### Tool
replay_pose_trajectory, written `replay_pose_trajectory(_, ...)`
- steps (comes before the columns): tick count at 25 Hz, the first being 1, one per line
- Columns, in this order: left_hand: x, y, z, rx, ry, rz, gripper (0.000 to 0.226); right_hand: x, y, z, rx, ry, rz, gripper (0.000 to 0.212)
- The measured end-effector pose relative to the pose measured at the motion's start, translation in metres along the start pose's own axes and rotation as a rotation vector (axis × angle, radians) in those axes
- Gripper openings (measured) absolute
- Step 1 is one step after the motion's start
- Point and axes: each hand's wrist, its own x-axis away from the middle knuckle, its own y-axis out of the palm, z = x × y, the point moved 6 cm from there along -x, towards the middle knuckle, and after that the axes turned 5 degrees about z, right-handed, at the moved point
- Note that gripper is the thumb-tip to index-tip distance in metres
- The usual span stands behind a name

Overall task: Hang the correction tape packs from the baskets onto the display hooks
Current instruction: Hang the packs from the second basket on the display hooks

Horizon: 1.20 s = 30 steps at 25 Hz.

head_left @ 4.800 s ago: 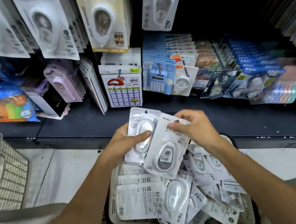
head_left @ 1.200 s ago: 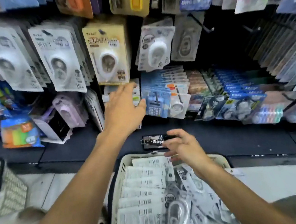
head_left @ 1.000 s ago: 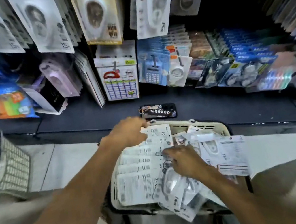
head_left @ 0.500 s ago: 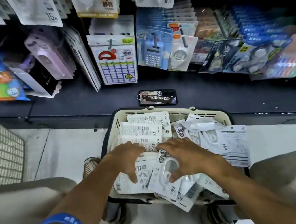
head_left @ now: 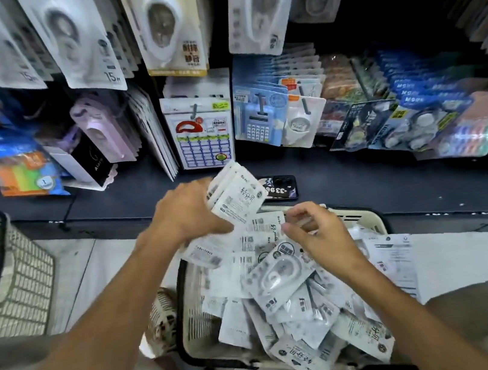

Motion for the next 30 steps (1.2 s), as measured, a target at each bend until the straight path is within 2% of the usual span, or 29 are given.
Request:
replay_pose_trajectory(1,0.007,-0.014,0.017,-0.016,-0.010,0.126,0.060,0.003,0.011,-0.018,-0.175,0.027,-0.021,0.038)
replay_pose_trajectory(4,0.043,-0.027,0.079,-0.033,0.130,0.444,0.048,0.004,0.043,-0.068,-0.641,0.136,-0.188,0.077)
replay_pose_trajectory(5,0.053,-0.028,0.093,0.000,0.189,0.456,0.051,0.000,0.041,-0.078,-0.782,0.145,-0.162,0.074)
replay_pose_trajectory(6,0.059,-0.030,0.100,0.067,0.256,0.403,0.060,-0.005,0.033,-0.082,-0.900,0.146,-0.101,0.062)
replay_pose_trajectory(7,0.062,-0.035,0.102,0.231,0.282,0.304,0.072,-0.008,0.023,-0.085,-0.989,0.154,-0.040,0.047)
replay_pose_trajectory(8,0.063,-0.044,0.102,0.455,0.284,0.194,0.079,-0.009,0.011,-0.088,-1.040,0.158,-0.002,0.040)
replay_pose_trajectory(9,0.062,-0.055,0.097,0.646,0.276,0.161,0.079,-0.010,0.003,-0.090,-1.065,0.158,0.004,0.040)
replay_pose_trajectory(11,0.055,-0.073,0.085,0.803,0.197,0.243,0.073,-0.013,-0.009,-0.097,-1.084,0.130,-0.032,0.042)
replay_pose_trajectory(12,0.050,-0.073,0.079,0.883,0.152,0.215,0.073,-0.015,-0.014,-0.104,-1.082,0.107,-0.043,0.041)
replay_pose_trajectory(13,0.046,-0.066,0.078,1.053,0.088,0.084,0.073,-0.018,-0.018,-0.111,-1.063,0.088,-0.025,0.045)
replay_pose_trajectory(15,0.045,-0.050,0.087,1.386,-0.036,-0.216,0.067,-0.023,-0.028,-0.122,-0.915,0.079,0.124,0.055)
replay_pose_trajectory(16,0.043,-0.048,0.090,1.460,-0.070,-0.236,0.065,-0.024,-0.033,-0.125,-0.814,0.061,0.202,0.056)
replay_pose_trajectory(17,0.039,-0.049,0.093,1.514,-0.088,-0.198,0.066,-0.022,-0.037,-0.130,-0.743,0.032,0.237,0.057)
replay_pose_trajectory(19,0.032,-0.054,0.099,1.610,-0.093,-0.091,0.065,-0.013,-0.039,-0.140,-0.679,-0.051,0.168,0.056)
replay_pose_trajectory(21,0.025,-0.061,0.107,1.662,-0.065,-0.033,0.062,-0.006,-0.044,-0.145,-0.622,-0.109,0.082,0.043)
replay_pose_trajectory(22,0.023,-0.065,0.114,1.674,-0.040,-0.042,0.062,-0.006,-0.052,-0.147,-0.621,-0.138,0.088,0.039)
replay_pose_trajectory(25,0.020,-0.070,0.130,1.723,0.006,-0.102,0.059,-0.017,-0.088,-0.144,-0.758,-0.135,0.217,0.044)
replay_pose_trajectory(28,0.014,-0.079,0.130,1.743,-0.004,0.037,0.054,-0.028,-0.129,-0.152,-0.684,-0.215,0.386,0.049)
replay_pose_trajectory(30,0.010,-0.092,0.126,1.749,0.011,0.152,0.050,-0.037,-0.148,-0.161,-0.567,-0.255,0.433,0.040)
